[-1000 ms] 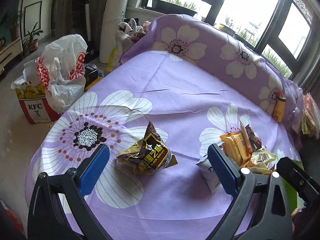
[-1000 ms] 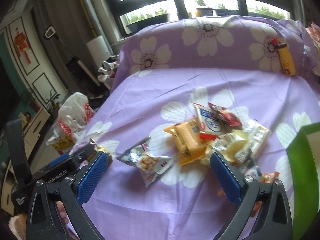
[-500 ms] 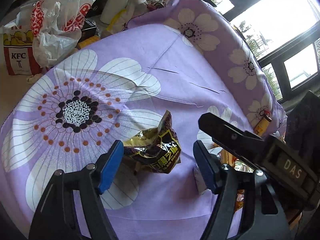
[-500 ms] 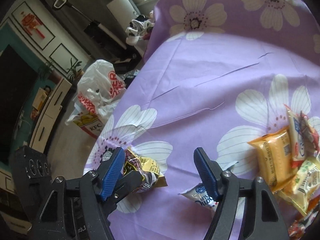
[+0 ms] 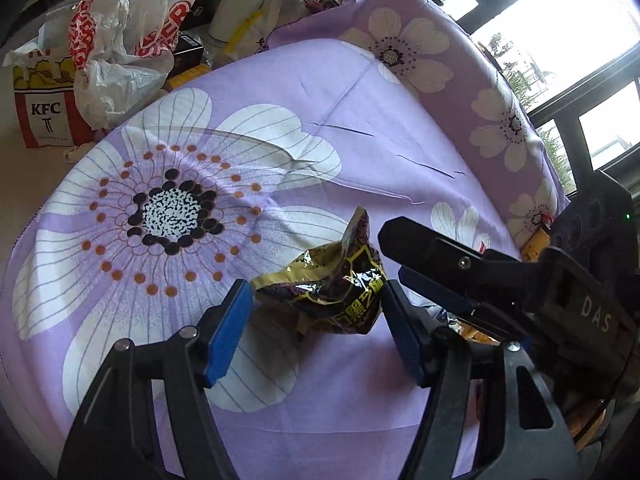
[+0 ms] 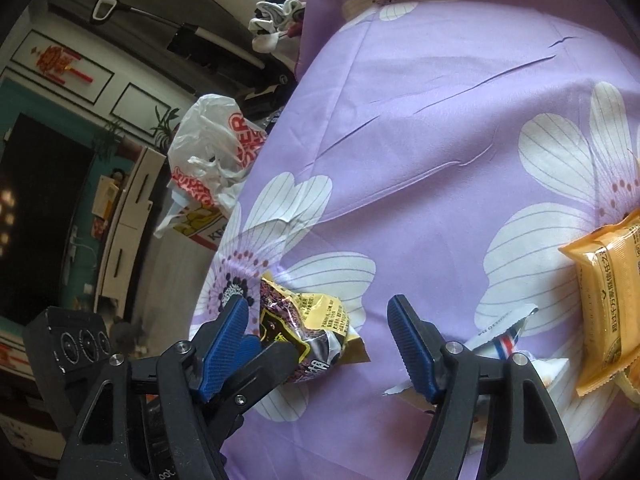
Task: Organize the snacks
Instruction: 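Grasp the dark gold-and-black snack packet with the right tool and lift, then carry the gold-and-black packet with the right tool over the green box, then lower the packet into the green box and open the right tool, then move the right tool back to the white-and-blue peanut bag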
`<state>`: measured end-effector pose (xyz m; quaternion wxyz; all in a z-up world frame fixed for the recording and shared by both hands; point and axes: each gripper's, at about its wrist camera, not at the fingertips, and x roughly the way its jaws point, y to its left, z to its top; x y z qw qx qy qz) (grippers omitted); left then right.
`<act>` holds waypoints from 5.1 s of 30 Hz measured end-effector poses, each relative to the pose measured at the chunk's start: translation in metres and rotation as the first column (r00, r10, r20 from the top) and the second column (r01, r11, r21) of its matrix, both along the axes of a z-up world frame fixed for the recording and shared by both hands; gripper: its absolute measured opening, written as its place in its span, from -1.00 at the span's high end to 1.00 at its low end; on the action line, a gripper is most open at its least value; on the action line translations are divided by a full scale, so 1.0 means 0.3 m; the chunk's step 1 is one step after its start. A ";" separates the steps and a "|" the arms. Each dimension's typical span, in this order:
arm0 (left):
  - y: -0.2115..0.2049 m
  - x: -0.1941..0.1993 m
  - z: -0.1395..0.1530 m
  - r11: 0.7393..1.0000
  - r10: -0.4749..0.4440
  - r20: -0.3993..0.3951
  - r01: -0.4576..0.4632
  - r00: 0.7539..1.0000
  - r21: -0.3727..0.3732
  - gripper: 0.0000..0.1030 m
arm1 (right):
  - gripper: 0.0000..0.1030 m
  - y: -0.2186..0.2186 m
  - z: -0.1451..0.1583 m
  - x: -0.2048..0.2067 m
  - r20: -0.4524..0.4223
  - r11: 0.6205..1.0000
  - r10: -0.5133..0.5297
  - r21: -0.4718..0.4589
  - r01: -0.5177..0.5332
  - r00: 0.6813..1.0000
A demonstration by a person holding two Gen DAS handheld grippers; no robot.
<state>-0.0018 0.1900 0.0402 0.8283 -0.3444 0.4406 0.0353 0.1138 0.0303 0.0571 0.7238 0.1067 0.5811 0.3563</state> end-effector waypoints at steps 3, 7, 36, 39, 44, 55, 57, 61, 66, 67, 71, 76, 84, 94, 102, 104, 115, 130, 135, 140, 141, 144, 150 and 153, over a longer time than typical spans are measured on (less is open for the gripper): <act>-0.012 0.000 -0.003 0.999 0.000 -0.011 0.001 1.000 0.039 -0.30 | -0.54 0.021 -0.013 0.007 -0.038 1.000 0.003 -0.010 -0.004 0.999; -0.019 0.006 -0.030 1.000 -0.017 -0.022 0.016 1.000 -0.023 -0.29 | -0.54 0.060 -0.041 0.001 -0.038 0.998 0.032 -0.047 -0.034 0.999; -0.541 -0.113 0.235 0.881 -0.472 0.340 0.442 0.813 0.167 0.33 | 0.04 -0.464 0.220 -0.287 0.303 0.947 -0.313 0.027 0.320 0.900; -0.642 -0.141 0.264 0.843 -0.538 0.358 0.486 0.763 0.229 0.31 | 0.04 -0.567 0.241 -0.340 0.326 0.927 -0.366 0.045 0.372 0.872; -0.780 -0.149 0.310 0.802 -0.597 0.378 0.534 0.708 0.266 0.31 | 0.04 -0.721 0.289 -0.393 0.369 0.892 -0.441 0.077 0.446 0.818; -1.133 -0.102 0.355 0.685 -0.727 0.370 0.650 0.578 0.330 0.31 | 0.04 -1.084 0.317 -0.435 0.356 0.759 -0.642 0.169 0.628 0.680; -1.197 -0.089 0.349 0.658 -0.750 0.360 0.677 0.555 0.328 0.32 | 0.04 -1.144 0.312 -0.437 0.349 0.730 -0.671 0.155 0.666 0.654; -1.309 -0.062 0.338 0.610 -0.789 0.337 0.721 0.514 0.327 0.32 | 0.04 -1.265 0.285 -0.442 0.304 0.664 -0.738 0.170 0.728 0.602; -1.406 -0.032 0.298 0.569 -0.817 0.310 0.768 0.487 0.292 0.33 | 0.04 -1.376 0.242 -0.448 0.257 0.601 -0.792 0.169 0.781 0.554; -1.421 -0.028 0.288 0.563 -0.821 0.303 0.776 0.485 0.284 0.34 | 0.04 -1.394 0.229 -0.444 0.243 0.591 -0.801 0.167 0.789 0.547; -1.476 -0.011 0.250 0.540 -0.837 0.264 0.804 0.480 0.250 0.34 | 0.04 -1.453 0.182 -0.443 0.197 0.560 -0.824 0.136 0.817 0.532; -1.520 -0.012 0.216 0.523 -0.851 0.207 0.815 0.483 0.250 0.34 | 0.04 -1.490 0.130 -0.435 0.143 0.545 -0.835 0.092 0.833 0.531; -1.544 -0.009 0.182 0.516 -0.856 0.161 0.827 0.491 0.225 0.34 | 0.04 -1.516 0.089 -0.436 0.101 0.542 -0.839 0.061 0.838 0.535; -1.538 0.013 0.139 0.523 -0.848 0.075 0.807 0.524 0.276 0.43 | 0.04 -1.502 0.056 -0.403 0.084 0.545 -0.836 -0.002 0.839 0.543; -1.507 0.012 0.134 0.504 -0.851 0.057 0.783 0.521 0.365 0.43 | 0.04 -1.500 0.041 -0.393 0.088 0.528 -0.843 -0.058 0.847 0.531; -1.499 0.016 0.133 0.503 -0.848 0.052 0.769 0.528 0.394 0.42 | 0.04 -1.500 0.038 -0.392 0.087 0.527 -0.843 -0.061 0.847 0.531; -1.425 0.010 0.190 0.559 -0.828 0.156 0.771 0.538 0.304 0.35 | -0.08 -1.484 0.066 -0.400 0.127 0.518 -0.843 -0.071 0.852 0.523; -1.002 -0.046 0.332 0.739 -0.649 0.190 0.552 0.736 0.385 -0.91 | -0.73 -1.326 0.251 -0.436 0.320 0.583 -0.783 0.077 0.809 0.533; -0.769 -0.042 0.280 0.816 -0.530 0.164 0.448 0.832 0.364 -0.98 | -0.73 -1.220 0.268 -0.413 0.361 0.639 -0.732 0.071 0.766 0.578; -0.579 -0.005 0.179 0.889 -0.373 0.133 0.313 0.918 0.333 -0.99 | -0.73 -1.105 0.267 -0.385 0.406 0.692 -0.674 0.052 0.720 0.617; -0.555 0.010 0.160 0.896 -0.355 0.111 0.304 0.928 0.325 -0.99 | -0.73 -1.083 0.266 -0.380 0.411 0.702 -0.664 0.055 0.710 0.624; -0.508 0.040 0.134 0.909 -0.315 0.091 0.272 0.945 0.316 -0.99 | -0.73 -1.022 0.251 -0.360 0.417 0.736 -0.631 0.057 0.674 0.654; -0.455 0.073 0.093 0.924 -0.274 0.055 0.247 0.960 0.290 -0.99 | -0.73 -0.927 0.200 -0.312 0.411 0.773 -0.579 0.002 0.634 0.704; -0.455 0.070 0.093 0.928 -0.272 0.056 0.246 0.961 0.279 -0.99 | -0.73 -0.894 0.174 -0.298 0.399 0.781 -0.563 -0.030 0.624 0.724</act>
